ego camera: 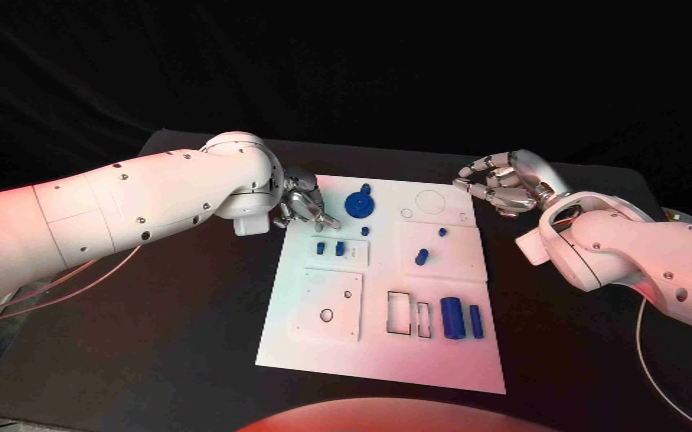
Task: Assemble the parts on the task board
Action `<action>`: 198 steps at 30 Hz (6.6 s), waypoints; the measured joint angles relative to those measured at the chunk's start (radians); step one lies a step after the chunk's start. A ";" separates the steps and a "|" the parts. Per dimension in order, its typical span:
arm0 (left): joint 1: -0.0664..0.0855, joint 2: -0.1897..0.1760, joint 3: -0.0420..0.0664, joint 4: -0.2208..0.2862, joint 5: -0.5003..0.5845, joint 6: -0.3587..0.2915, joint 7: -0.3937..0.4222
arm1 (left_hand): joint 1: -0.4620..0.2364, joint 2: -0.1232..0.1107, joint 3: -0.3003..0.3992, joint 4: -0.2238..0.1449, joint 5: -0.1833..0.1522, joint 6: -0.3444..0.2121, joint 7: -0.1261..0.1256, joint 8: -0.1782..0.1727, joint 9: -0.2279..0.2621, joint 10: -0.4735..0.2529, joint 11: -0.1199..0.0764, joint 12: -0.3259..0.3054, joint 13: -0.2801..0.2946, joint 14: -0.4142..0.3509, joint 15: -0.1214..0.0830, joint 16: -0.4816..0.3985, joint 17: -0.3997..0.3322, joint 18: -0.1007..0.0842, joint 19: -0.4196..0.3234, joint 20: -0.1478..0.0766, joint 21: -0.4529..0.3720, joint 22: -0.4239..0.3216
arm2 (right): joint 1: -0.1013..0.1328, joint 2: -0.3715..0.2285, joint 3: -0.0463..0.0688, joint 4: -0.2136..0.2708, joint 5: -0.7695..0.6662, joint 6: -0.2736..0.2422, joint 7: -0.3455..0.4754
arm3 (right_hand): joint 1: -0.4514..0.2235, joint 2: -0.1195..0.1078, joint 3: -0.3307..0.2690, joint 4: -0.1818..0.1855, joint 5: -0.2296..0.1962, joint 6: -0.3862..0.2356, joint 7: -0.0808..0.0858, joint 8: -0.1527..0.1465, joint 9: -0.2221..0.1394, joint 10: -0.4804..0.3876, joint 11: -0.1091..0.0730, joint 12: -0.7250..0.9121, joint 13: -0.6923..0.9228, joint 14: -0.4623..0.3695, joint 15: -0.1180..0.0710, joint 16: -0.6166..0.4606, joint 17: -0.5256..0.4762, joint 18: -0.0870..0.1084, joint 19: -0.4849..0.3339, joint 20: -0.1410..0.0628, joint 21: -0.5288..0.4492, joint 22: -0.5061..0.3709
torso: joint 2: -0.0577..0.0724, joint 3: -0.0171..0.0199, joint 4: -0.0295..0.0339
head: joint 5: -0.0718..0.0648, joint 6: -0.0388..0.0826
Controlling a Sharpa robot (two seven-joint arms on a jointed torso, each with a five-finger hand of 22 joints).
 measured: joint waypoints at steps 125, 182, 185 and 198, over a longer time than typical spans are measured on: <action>-0.121 0.034 0.021 -0.013 -0.562 -0.344 0.527 | 0.387 -0.040 0.069 -0.135 -0.001 0.137 0.077 -0.292 -0.523 -0.095 0.081 -0.666 -0.608 -0.118 0.076 -0.048 -0.351 0.018 -0.088 0.074 0.012 -0.001 | -0.007 -0.002 0.000 0.007 -0.018 -0.007 0.021 | 0.004 0.004 0.000 0.000 0.004 0.000 0.000 0.007 -0.001 -0.003 -0.003 0.000 -0.003 0.000 0.000 -0.004 -0.002 0.000 -0.007 0.000 -0.008 -0.005 | -0.001 0.0002 0.0019 | -0.030 0.018; -0.125 -0.016 0.024 -0.007 -0.502 -0.294 0.497 | 0.382 -0.045 0.072 -0.133 -0.001 0.151 0.077 -0.292 -0.523 -0.077 0.085 -0.678 -0.609 -0.118 0.076 -0.052 -0.368 0.018 -0.092 0.070 0.004 0.007 | -0.009 -0.004 0.000 0.006 -0.020 -0.008 0.022 | 0.004 0.004 0.000 0.000 0.004 0.000 0.000 0.007 -0.001 -0.003 -0.003 0.000 -0.003 0.000 0.000 -0.004 -0.002 0.000 -0.007 0.000 -0.008 -0.005 | 0.000 0.0001 0.0006 | -0.028 0.012; -0.125 -0.013 0.024 -0.009 -0.503 -0.289 0.493 | 0.382 -0.045 0.072 -0.133 -0.001 0.151 0.077 -0.292 -0.523 -0.077 0.085 -0.678 -0.608 -0.118 0.076 -0.052 -0.368 0.018 -0.092 0.070 0.004 0.007 | -0.009 -0.004 0.000 0.006 -0.020 -0.008 0.022 | 0.004 0.004 0.000 0.000 0.004 0.000 0.000 0.007 -0.001 -0.003 -0.003 0.000 -0.003 0.000 0.000 -0.004 -0.002 0.000 -0.007 0.000 -0.008 -0.005 | 0.000 0.0001 0.0006 | -0.028 0.012; -0.124 -0.010 0.026 -0.013 -0.507 -0.261 0.474 | 0.378 -0.041 0.072 -0.133 -0.001 0.162 0.073 -0.294 -0.522 -0.067 0.081 -0.682 -0.606 -0.118 0.076 -0.052 -0.368 0.018 -0.092 0.070 0.008 0.008 | -0.009 -0.005 0.000 0.006 -0.021 -0.008 0.021 | 0.004 0.004 0.000 0.000 0.004 0.000 0.000 0.007 -0.001 -0.003 -0.003 0.000 -0.003 0.000 0.000 -0.004 -0.002 0.000 -0.007 0.000 -0.008 -0.005 | 0.000 0.0008 0.0005 | -0.029 0.010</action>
